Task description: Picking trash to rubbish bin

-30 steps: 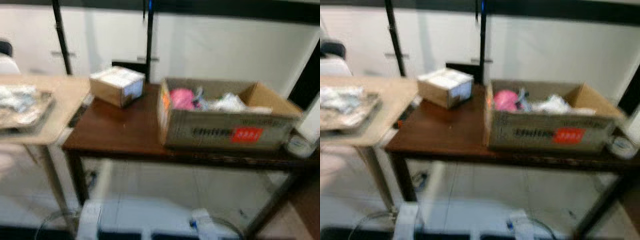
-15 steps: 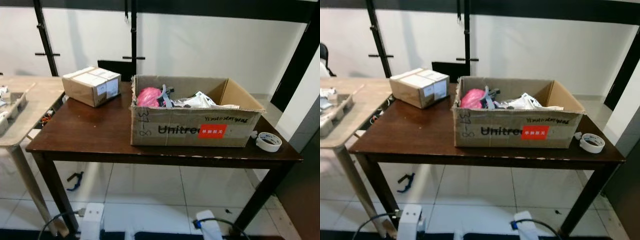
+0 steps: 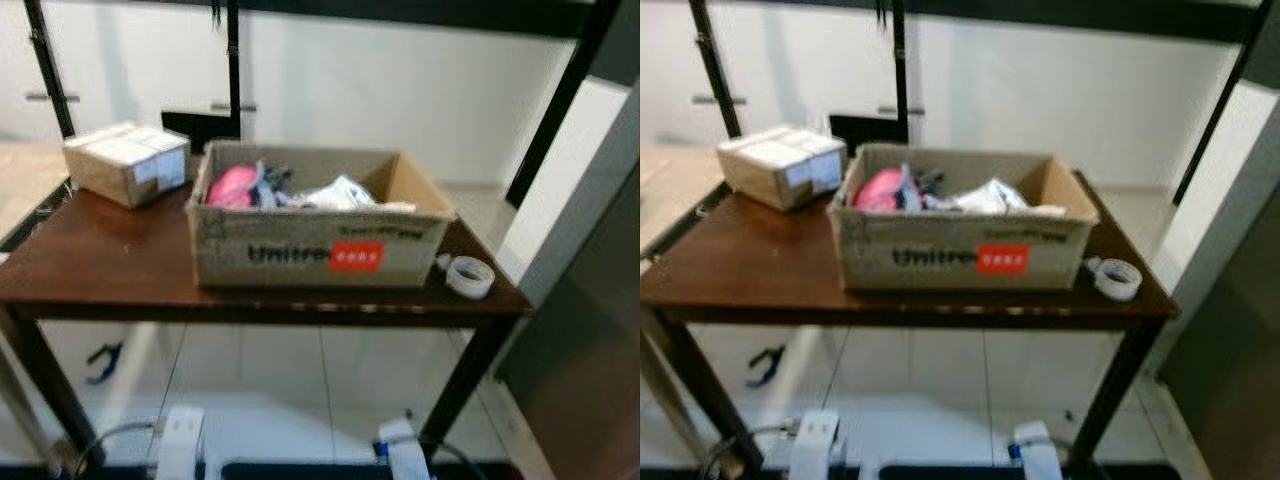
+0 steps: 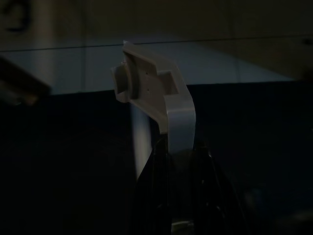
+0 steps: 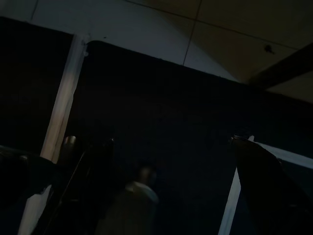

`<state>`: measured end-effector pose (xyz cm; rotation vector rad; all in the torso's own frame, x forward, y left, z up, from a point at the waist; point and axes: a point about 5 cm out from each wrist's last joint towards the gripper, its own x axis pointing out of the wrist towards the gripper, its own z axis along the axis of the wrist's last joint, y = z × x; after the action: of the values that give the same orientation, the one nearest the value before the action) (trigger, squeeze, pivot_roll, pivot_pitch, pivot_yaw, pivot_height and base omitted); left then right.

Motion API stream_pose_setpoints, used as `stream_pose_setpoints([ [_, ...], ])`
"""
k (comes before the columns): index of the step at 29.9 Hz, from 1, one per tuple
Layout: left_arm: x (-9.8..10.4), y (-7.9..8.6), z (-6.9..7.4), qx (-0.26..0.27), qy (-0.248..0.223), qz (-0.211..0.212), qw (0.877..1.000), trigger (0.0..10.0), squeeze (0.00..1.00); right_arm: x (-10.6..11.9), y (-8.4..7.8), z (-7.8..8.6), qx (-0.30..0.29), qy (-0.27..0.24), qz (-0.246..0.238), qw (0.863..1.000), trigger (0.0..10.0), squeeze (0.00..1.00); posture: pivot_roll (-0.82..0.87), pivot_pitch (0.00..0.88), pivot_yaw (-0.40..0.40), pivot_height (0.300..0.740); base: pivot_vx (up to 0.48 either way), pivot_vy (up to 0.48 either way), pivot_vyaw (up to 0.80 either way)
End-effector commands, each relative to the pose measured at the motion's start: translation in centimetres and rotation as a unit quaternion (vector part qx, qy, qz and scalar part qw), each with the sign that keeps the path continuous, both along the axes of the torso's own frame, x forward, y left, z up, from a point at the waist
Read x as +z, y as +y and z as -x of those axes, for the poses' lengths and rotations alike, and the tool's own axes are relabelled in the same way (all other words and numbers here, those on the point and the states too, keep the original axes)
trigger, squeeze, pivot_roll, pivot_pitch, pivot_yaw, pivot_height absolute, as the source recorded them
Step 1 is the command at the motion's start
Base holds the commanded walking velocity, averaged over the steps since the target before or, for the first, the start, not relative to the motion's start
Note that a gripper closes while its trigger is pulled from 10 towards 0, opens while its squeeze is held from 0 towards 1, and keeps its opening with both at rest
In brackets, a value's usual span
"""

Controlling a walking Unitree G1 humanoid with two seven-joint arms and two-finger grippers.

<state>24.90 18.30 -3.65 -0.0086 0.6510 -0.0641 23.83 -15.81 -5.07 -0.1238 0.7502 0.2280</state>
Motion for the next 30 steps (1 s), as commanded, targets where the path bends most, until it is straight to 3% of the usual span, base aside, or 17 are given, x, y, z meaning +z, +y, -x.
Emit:
stream_pose_setpoints([
  [1,-0.55,-0.03,0.67,-0.002,0.014,-0.001,1.000,10.0,0.00,-0.35,-0.47,0.52,-0.002,0.009,0.006,1.000,10.0,0.00,0.00,0.064,-0.033,0.740,0.000,-0.480,0.00],
  [10,-0.53,0.00,0.57,0.009,0.016,0.005,1.000,10.0,0.00,-0.35,-0.51,0.52,-0.001,0.009,0.006,1.000,10.0,0.00,0.00,0.069,-0.033,0.740,0.000,-0.480,0.00],
  [14,-0.57,0.00,0.57,0.016,0.022,0.019,0.999,10.0,0.00,-0.33,-0.49,0.49,-0.001,0.009,0.006,1.000,10.0,0.00,0.00,0.073,-0.034,0.740,0.000,0.000,0.00],
  [22,-0.49,0.14,0.56,0.014,0.019,0.022,0.999,10.0,0.00,-0.38,-0.36,0.55,-0.001,0.010,0.004,1.000,10.0,0.00,0.00,0.081,-0.035,0.740,0.000,0.480,0.00],
  [30,-0.18,0.60,0.46,0.004,0.003,0.006,1.000,10.0,0.00,-0.40,-0.10,0.54,-0.003,0.011,0.000,1.000,10.0,0.00,0.01,0.090,-0.034,0.740,0.000,0.000,0.00],
])
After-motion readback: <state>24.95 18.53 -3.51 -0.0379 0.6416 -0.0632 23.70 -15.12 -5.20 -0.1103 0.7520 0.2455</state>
